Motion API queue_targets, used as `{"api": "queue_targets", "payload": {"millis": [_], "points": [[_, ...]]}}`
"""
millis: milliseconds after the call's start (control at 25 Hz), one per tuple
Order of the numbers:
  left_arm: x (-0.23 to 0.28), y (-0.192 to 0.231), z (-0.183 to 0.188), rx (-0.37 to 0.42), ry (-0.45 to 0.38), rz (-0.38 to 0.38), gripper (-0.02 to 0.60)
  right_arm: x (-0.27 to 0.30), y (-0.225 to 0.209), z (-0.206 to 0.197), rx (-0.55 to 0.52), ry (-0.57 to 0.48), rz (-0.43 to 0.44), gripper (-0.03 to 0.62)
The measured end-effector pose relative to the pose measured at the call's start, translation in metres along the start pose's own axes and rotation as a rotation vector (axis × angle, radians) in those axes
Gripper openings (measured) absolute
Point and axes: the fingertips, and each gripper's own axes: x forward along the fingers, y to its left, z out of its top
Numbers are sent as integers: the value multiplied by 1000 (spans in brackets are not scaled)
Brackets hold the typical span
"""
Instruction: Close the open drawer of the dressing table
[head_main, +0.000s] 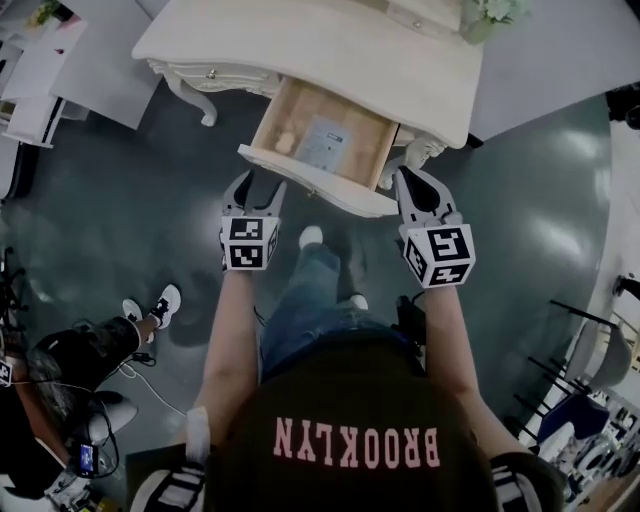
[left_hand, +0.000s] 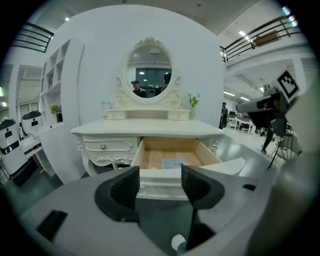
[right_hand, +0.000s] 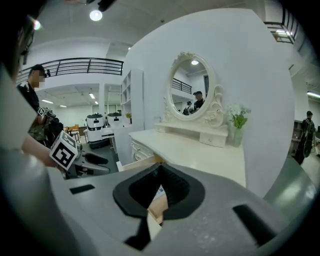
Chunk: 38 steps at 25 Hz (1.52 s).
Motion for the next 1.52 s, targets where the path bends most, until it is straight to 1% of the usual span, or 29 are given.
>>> {"api": "queue_targets", "payload": {"millis": [240,360,600,1120,1520], "points": [[30,11,-25,32,83,-33,242,21,-1,-10,14,42,-21,-3],[47,18,-40,61,114,-42,244,31,-1,-15,23,58,-36,-3],[68,18,-57,115,174,-62,250,42,-3,-24,43,87,-63,-3],[84,18,-51,119,149,-82,255,50,-3,-20,26,91,-95,-3],[95,18,-43,121,150,-81,255,51,-16,-17,39,88,-133,-3]]}}
